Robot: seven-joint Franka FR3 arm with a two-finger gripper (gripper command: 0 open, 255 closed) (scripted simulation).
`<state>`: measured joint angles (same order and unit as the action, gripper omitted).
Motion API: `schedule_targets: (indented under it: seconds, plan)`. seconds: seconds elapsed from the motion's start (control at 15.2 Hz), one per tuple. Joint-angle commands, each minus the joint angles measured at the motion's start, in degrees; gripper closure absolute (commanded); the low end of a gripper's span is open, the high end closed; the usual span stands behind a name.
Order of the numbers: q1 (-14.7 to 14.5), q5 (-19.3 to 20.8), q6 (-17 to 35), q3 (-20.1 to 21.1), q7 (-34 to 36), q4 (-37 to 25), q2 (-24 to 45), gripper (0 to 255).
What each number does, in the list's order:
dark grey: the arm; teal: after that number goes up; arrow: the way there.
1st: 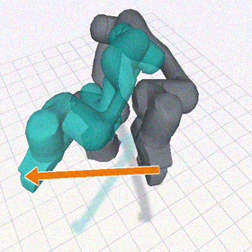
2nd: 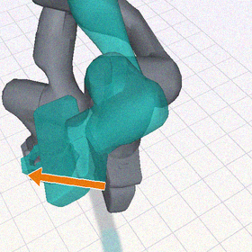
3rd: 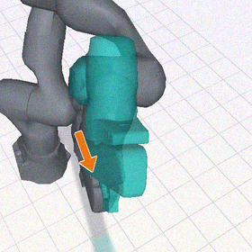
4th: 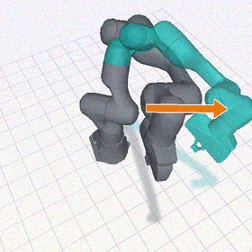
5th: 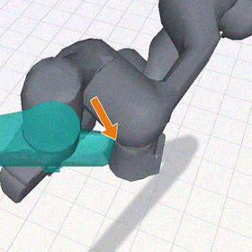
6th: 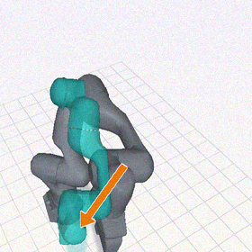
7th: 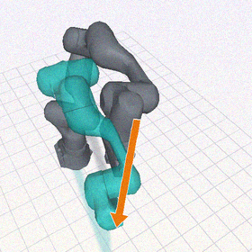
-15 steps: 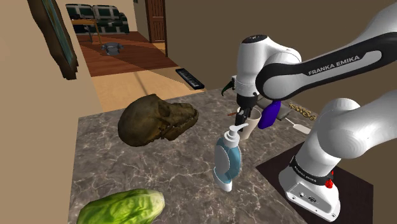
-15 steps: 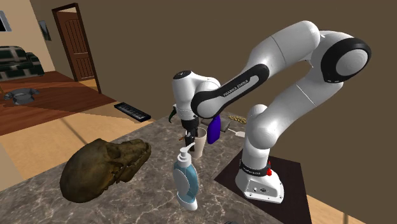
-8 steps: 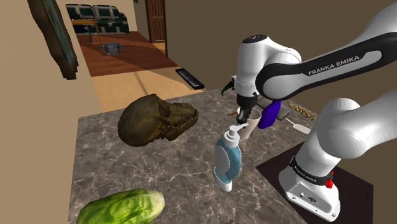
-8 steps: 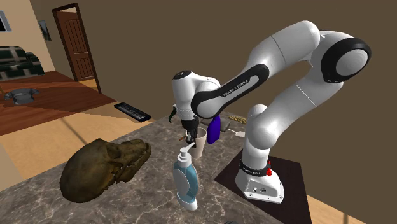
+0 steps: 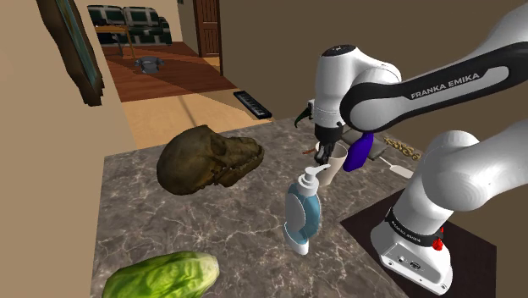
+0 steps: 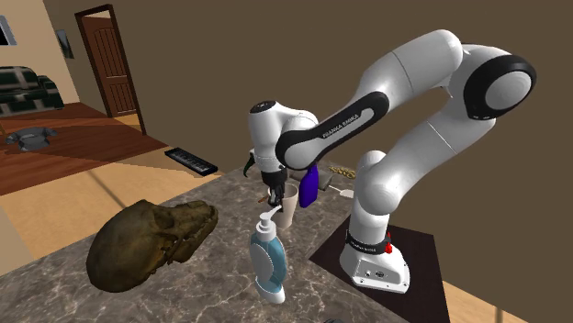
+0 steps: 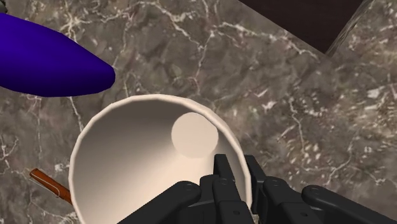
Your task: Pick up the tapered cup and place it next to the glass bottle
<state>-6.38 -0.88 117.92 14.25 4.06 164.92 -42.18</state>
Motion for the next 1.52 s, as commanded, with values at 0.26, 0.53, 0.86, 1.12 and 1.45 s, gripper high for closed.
schedule_targets:
  seconds: [0.26, 0.53, 0.86, 1.12, 1.45]
  plan:
    - [-0.03, 0.22, -5.46, -0.76, -0.75, -2.97, -2.46, 255]
    - [0.02, 0.43, -9.13, -1.24, -1.23, -5.40, -3.74, 255]
    - [0.16, 0.73, -13.45, -1.78, -1.78, -8.66, -4.85, 255]
    - [0.30, 0.98, -16.73, -2.16, -2.19, -11.45, -5.38, 255]
    - [0.51, 1.31, -20.65, -2.59, -2.66, -15.13, -5.65, 255]
